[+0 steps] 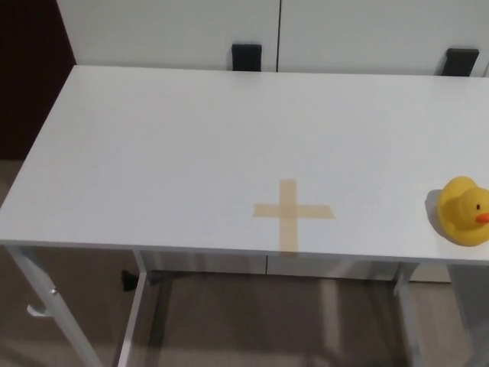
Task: The robot uses its right hand to push the yellow duck toy to the center of the white desk.
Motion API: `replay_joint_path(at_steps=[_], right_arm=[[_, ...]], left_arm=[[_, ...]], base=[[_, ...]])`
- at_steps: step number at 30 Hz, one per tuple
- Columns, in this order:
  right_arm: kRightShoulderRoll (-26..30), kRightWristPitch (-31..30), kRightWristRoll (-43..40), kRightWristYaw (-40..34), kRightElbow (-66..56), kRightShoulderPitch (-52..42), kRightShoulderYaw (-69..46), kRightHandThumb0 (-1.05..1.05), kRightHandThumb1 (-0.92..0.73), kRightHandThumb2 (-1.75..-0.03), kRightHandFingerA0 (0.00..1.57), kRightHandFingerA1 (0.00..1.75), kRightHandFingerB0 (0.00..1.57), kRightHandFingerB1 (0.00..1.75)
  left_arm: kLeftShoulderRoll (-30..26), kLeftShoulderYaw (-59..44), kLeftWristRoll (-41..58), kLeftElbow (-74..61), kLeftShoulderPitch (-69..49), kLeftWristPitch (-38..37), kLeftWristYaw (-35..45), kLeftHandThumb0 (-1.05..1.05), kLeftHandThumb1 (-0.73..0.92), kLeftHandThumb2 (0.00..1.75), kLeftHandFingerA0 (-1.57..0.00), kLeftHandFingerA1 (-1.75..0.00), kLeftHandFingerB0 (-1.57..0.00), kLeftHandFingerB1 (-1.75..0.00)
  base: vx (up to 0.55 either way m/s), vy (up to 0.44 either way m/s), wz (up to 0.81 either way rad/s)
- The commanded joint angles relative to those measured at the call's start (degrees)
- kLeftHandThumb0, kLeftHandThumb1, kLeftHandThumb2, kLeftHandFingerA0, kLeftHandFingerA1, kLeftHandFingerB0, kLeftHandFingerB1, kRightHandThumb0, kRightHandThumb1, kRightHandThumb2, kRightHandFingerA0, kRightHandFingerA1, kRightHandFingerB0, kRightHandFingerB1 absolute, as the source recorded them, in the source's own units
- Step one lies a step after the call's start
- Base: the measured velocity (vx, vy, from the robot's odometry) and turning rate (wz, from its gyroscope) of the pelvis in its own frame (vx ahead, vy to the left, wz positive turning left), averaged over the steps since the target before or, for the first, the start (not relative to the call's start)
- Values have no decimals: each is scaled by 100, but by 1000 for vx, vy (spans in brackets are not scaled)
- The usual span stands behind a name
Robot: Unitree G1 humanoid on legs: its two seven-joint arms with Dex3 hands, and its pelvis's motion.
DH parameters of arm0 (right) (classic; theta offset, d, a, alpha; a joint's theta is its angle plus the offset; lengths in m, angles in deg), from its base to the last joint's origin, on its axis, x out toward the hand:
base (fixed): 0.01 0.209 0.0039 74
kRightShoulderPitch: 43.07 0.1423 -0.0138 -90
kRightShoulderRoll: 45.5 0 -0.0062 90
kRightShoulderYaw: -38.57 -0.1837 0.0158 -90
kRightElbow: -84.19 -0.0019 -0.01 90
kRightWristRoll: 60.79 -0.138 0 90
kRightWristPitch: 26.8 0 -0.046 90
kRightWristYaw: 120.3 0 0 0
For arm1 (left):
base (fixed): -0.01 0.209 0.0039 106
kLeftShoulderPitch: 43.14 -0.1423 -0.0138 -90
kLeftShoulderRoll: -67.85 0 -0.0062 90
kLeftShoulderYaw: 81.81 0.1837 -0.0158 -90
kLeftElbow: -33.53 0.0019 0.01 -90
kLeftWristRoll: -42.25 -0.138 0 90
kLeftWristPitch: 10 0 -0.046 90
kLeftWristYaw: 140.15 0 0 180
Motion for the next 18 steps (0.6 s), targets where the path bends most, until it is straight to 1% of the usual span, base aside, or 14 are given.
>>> replay_joint_path(at_steps=[1,2,3,4,5,6,8,9,12,13,15,16,17,18], right_arm=[[-464,-261,-61,-114,-555,255,317,-85,-87,-66,32,48,28,37],[-550,-306,-30,-146,-744,252,393,-85,-87,-66,32,48,28,37],[-818,-558,153,-235,-1175,383,769,-78,-91,-71,15,34,22,33],[-923,-819,240,-297,-1395,447,965,-35,-52,-112,2,52,0,47],[-955,-1047,263,-350,-1554,450,1055,-35,-52,-112,2,52,0,47],[-1106,-971,454,-546,-1579,502,1230,-81,-91,-70,16,34,23,33],[-1321,-852,715,-851,-1640,553,1488,-81,-91,-70,16,34,23,33],[-1444,-815,740,-852,-1676,572,1619,-83,-92,-73,11,35,22,34],[-1570,-736,771,-846,-1676,613,1769,-84,-92,-71,12,38,20,36],[-1691,-571,785,-758,-1542,656,1870,-86,-92,-72,21,40,15,33],[-1892,-369,774,-618,-1344,723,2025,-83,-92,-72,20,40,14,32],[-1914,-388,754,-605,-1337,731,2035,-83,-92,-72,20,40,14,32],[-1967,-395,723,-574,-1277,758,2049,-36,-54,-114,0,50,0,49],[-2003,-396,704,-553,-1232,777,2057,-36,-54,-114,0,50,0,49]], left_arm=[[-123,-44,-18,18,-17,-123,-37,-18,66,65,-81,-79,-82,-61],[-130,-42,-21,20,-19,-125,-36,-18,66,65,-81,-79,-82,-61],[-145,-42,-23,20,-20,-140,-25,-19,66,65,-80,-81,-82,-62],[-153,-20,-46,19,-22,-157,-27,-18,65,66,-80,-81,-80,-61],[-160,8,-75,17,-25,-171,-33,-18,65,66,-80,-81,-80,-61],[-157,7,-71,14,-23,-153,-35,-20,69,59,-79,-77,-79,-56],[-150,-3,-57,11,-19,-122,-36,-20,69,59,-79,-77,-79,-56],[-151,7,-67,24,-15,-119,-39,-19,69,59,-79,-77,-79,-57],[-132,-12,-44,33,-20,-117,-46,-19,69,59,-78,-75,-79,-56],[-130,-8,-47,39,-4,-102,-37,-21,68,63,-79,-75,-78,-56],[-128,-10,-44,47,21,-85,-20,-20,66,63,-80,-77,-79,-59],[-127,-18,-34,47,21,-89,-17,-20,66,63,-80,-77,-79,-59],[-117,-12,-35,31,22,-99,-9,-20,69,59,-79,-75,-79,-58],[-111,-6,-38,20,23,-106,-4,-20,69,59,-79,-75,-79,-58]], base=[[0,0,0],[0,0,0],[0,0,0],[0,0,0],[0,0,0],[0,0,0],[0,0,0],[0,0,0],[0,0,0],[-12,-7,6],[0,0,0],[0,0,0],[0,0,0],[0,0,0]])
